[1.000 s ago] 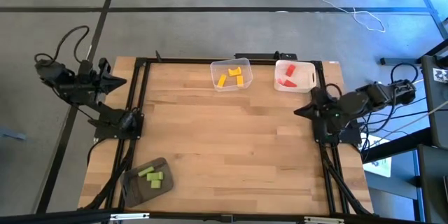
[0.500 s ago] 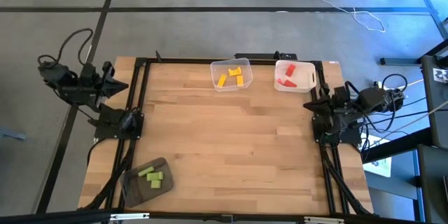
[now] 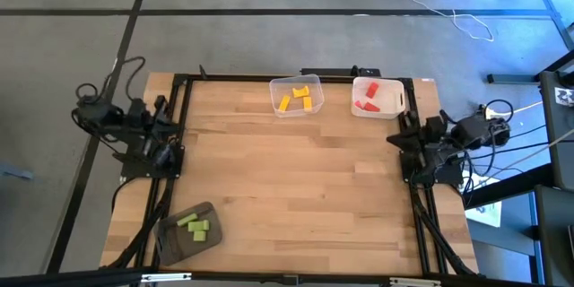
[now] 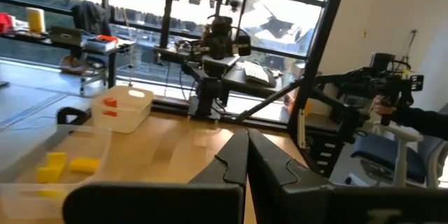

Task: Sort & place blocks by color
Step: Return to Home Position

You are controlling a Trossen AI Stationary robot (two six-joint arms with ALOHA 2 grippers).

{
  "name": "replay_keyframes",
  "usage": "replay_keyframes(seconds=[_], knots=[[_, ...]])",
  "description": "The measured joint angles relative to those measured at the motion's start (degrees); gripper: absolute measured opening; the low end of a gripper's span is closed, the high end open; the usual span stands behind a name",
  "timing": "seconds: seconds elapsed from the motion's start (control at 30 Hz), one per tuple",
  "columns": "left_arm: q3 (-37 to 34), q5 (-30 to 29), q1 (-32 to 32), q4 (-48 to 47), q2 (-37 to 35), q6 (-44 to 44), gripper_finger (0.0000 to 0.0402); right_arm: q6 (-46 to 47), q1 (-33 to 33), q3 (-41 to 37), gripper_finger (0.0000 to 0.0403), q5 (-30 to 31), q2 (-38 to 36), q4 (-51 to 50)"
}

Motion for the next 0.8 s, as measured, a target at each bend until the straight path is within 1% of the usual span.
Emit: replay_keyframes(seconds=[0.17,0.27,0.33,0.53,0.6,0.8], knots=[[-7.4,0.8,0.0,7.9,0.0,0.1,0.0000,-1.0,0.0,-9.0,0.0000,-1.1,-0.1,12.3],[-11.6,0.8,0.0,11.7,0.0,0.1,0.0000,-1.4,0.0,-14.0,0.0000,-1.2,0.0,17.8],[-13.8,0.8,0.0,13.7,0.0,0.3,0.0000,-1.3,0.0,-16.6,0.0000,-2.5,-0.1,21.2],[-19.1,0.6,0.0,17.4,0.0,2.6,0.0000,-0.7,0.0,-21.8,0.0000,-4.3,-0.2,23.6],[-20.4,0.6,0.0,18.9,0.0,2.8,0.0000,-0.8,0.0,-21.9,0.0000,-5.0,-0.1,22.1],[-23.0,0.6,0.0,19.4,0.0,3.2,0.0000,-7.3,0.0,-21.9,0.0000,-9.9,-0.1,22.4]])
